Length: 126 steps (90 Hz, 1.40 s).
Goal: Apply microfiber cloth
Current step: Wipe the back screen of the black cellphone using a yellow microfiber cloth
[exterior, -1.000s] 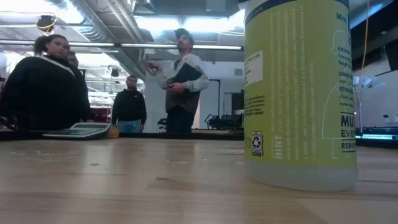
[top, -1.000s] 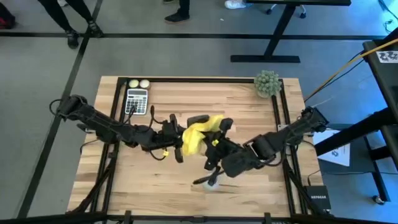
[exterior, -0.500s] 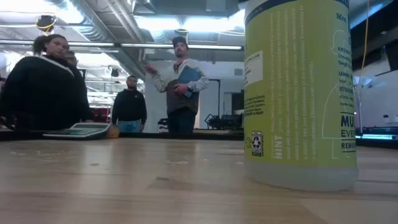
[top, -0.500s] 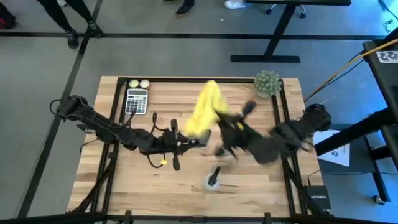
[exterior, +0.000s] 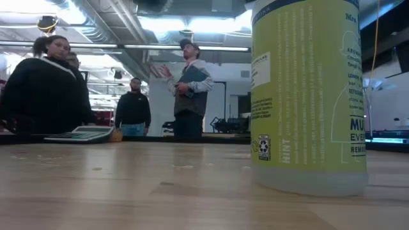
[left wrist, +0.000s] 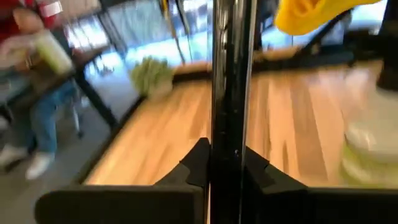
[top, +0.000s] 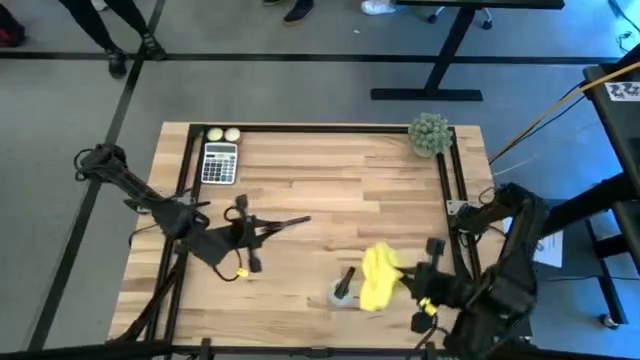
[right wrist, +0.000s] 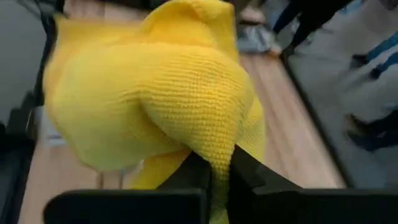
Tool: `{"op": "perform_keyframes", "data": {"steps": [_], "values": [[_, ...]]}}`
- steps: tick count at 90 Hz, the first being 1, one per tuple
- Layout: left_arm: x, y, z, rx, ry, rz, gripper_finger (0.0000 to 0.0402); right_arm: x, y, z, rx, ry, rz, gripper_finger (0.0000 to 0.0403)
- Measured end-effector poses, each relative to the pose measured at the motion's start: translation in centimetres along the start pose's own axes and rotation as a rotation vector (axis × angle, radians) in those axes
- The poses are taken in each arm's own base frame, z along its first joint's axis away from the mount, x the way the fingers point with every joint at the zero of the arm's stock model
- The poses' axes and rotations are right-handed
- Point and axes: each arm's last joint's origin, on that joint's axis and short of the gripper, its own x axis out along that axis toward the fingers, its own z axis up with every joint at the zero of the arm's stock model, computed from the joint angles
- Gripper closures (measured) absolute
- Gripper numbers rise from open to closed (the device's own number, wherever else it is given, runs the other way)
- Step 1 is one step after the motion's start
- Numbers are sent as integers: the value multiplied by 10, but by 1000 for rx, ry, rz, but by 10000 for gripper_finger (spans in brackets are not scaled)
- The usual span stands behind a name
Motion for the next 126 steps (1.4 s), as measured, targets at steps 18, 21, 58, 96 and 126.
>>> {"op": "perform_keyframes", "data": {"steps": [18,21,58,96,126], "values": [[-10,5,-37,-90,263,40,384,30,10,-42,68,165,-76,402],[-11,8,-42,-104,308,62,384,34,11,-47,77,181,-88,402],[30,17,-93,97,929,261,384,64,21,-83,151,229,-121,402],[81,4,-134,629,1054,271,384,71,26,-87,184,200,-99,402],[78,10,-160,585,1065,279,374,71,26,-86,185,181,-97,402]]}}
